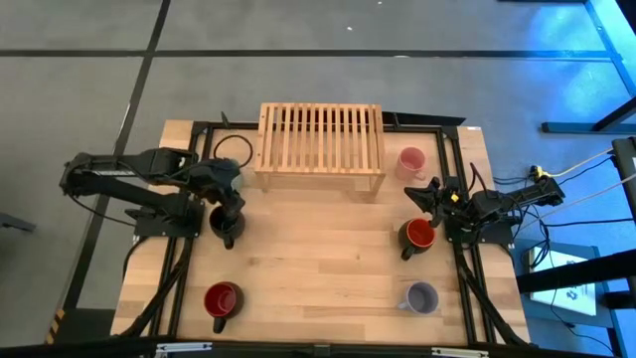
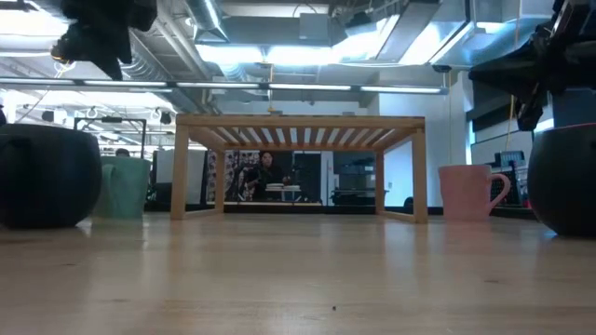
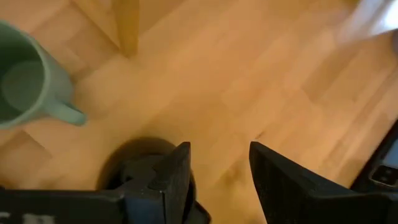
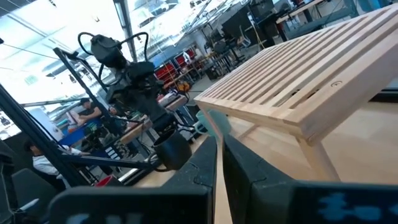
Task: Place coffee mugs
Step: Put the black mug on the shelf
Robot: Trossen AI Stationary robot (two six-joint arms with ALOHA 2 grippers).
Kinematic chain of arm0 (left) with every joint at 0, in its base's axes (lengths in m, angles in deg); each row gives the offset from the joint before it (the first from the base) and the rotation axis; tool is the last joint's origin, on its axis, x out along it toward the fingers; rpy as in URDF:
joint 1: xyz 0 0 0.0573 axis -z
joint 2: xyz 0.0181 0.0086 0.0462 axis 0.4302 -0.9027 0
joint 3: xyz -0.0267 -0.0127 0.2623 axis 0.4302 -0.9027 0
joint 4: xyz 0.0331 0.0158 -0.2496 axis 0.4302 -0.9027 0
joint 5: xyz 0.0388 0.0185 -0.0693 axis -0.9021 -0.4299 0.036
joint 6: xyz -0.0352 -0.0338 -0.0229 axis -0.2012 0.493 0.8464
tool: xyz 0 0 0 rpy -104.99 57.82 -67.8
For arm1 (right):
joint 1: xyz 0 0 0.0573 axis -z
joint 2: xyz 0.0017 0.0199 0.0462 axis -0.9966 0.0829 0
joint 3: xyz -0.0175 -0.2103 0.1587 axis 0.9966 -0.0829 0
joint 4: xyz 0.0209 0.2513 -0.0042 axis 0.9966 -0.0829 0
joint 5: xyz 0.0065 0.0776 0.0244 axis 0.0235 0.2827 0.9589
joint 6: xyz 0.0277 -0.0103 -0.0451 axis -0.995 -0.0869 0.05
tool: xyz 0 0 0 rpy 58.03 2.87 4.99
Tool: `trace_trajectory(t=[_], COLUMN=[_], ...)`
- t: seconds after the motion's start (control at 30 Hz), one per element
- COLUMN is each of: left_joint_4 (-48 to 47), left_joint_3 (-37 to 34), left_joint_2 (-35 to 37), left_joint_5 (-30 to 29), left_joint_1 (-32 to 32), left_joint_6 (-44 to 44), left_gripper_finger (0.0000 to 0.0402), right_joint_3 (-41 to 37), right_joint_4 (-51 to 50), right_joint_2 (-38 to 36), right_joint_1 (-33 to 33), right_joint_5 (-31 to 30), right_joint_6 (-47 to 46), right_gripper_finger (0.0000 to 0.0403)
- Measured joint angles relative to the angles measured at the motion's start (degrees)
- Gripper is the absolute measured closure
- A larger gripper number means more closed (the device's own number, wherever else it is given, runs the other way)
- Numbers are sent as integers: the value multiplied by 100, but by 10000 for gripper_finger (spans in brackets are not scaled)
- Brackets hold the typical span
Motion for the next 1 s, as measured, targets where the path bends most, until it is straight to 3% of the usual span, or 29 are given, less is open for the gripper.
trace_trajectory(t=[0.17, 0.37, 0.6, 1.0], left_joint_4=[-102, -821, -938, -1135], left_joint_3=[-1, -10, -5, -321], left_joint_2=[-167, -369, -717, -1348], left_joint_5=[380, 542, 538, 301], left_joint_1=[387, 806, 1402, 1841], left_joint_6=[-59, -774, -2288, -2853], left_gripper_finger=[243, 243, 243, 243], right_joint_3=[0, 0, 0, 0], right_joint_4=[-70, -109, -280, -304], right_joint_2=[0, 1, 11, 11], right_joint_1=[0, 0, 0, 0], right_joint_5=[-175, -237, -233, -240], right_joint_6=[0, 3, 4, 4], right_gripper_finger=[388, 388, 388, 388])
